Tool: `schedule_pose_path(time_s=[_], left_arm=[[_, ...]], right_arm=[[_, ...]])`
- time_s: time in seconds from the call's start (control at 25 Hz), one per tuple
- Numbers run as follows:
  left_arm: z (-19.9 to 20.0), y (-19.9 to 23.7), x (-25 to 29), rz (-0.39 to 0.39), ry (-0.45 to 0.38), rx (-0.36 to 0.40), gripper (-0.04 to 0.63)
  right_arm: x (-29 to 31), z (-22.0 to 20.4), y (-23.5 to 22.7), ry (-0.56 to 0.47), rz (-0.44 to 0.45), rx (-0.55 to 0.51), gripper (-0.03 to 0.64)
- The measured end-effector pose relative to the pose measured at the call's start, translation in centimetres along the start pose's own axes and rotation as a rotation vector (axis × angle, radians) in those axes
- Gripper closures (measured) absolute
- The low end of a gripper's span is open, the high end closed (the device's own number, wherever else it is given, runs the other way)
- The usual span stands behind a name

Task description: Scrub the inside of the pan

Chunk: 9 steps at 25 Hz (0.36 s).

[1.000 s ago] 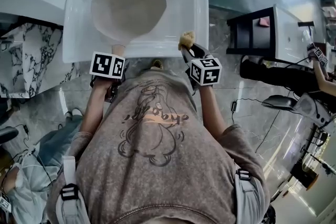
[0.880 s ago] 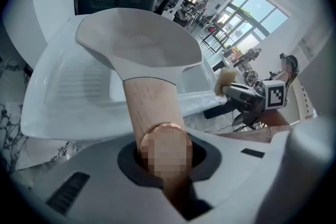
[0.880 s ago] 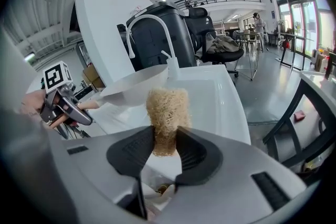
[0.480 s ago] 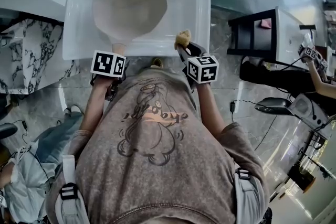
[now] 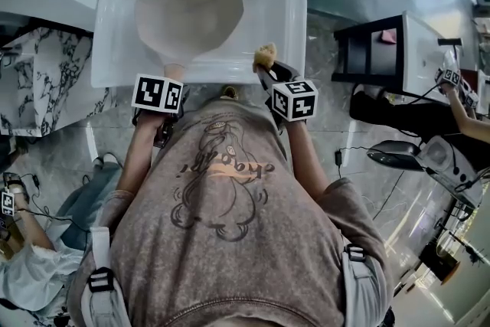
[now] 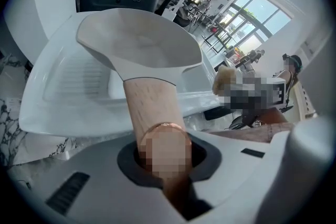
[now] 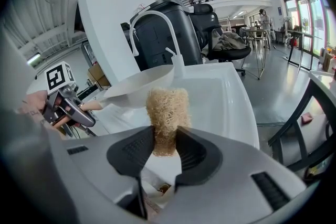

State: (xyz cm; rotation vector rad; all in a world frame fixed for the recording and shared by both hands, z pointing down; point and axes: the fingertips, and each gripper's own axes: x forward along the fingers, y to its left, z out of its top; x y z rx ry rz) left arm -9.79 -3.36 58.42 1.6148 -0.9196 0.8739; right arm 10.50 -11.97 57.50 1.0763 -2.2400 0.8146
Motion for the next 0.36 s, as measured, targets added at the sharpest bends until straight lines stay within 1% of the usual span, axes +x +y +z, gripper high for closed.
schedule_pose_path(time_s=[0.36], left_arm=[[0.31,-0.45,0.24,-0.006,-0.008,-0.025,0.532]], right_arm=[[0.53,0.11,-0.04,0.020,0.020,-0.016,0.476]])
